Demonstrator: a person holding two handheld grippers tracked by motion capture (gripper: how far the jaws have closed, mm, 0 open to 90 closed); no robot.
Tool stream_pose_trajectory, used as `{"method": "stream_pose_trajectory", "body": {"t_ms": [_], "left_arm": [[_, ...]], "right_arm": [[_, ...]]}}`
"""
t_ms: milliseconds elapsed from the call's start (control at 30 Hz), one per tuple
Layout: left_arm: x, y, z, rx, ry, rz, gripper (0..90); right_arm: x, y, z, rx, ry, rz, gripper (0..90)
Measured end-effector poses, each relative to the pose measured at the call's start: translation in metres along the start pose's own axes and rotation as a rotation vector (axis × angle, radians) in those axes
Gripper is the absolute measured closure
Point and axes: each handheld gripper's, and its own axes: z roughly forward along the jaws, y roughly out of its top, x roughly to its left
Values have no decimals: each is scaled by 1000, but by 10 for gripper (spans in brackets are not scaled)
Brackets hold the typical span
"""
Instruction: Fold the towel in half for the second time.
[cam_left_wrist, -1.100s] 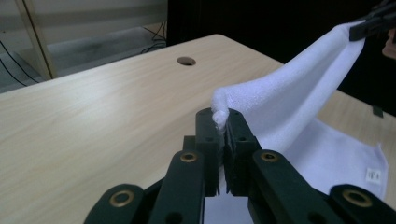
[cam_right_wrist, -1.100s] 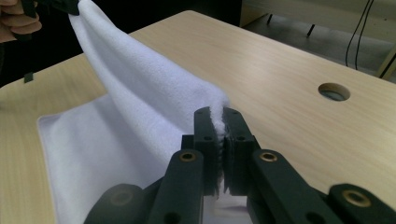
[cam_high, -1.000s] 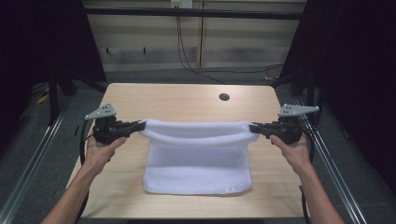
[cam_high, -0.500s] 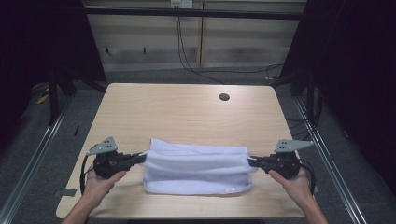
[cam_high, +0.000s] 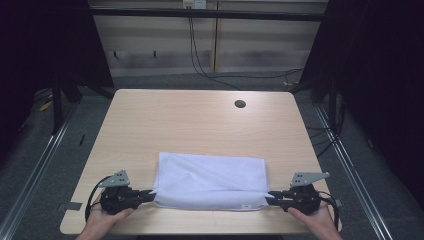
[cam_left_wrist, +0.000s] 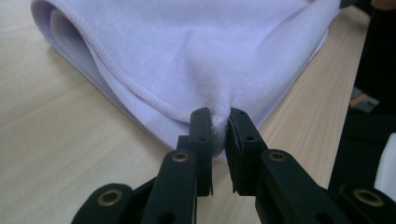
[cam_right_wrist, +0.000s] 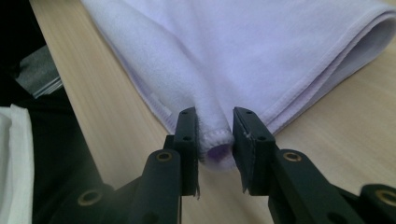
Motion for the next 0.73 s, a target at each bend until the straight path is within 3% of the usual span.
{"method": "stream_pose_trajectory", "body": {"t_ms": [133, 200, 267, 400, 533, 633, 700, 733], "left_arm": [[-3, -7, 0, 40, -12, 5, 768], [-2, -8, -5, 15, -12, -11, 739], [1, -8, -11, -36, -3, -29, 691], [13, -3, -19, -148, 70, -107, 562], [29, -2, -23, -174, 185, -155, 435], [41, -6, -28, -202, 237, -194, 380], [45, -9, -29, -198, 237, -227, 362], [45, -10, -29, -196, 234, -225, 341]], "right_arm": [[4, -5, 3, 45, -8, 7, 640], [4, -6, 3, 43, -4, 9, 623], [4, -5, 1, 7, -7, 9, 583], [0, -1, -6, -107, -34, 33, 505], [-9, 1, -12, -210, -109, 74, 421], [-18, -2, -16, -237, -173, 107, 393], [-24, -5, -19, -245, -200, 133, 345], [-27, -6, -20, -244, -211, 146, 339]]}}
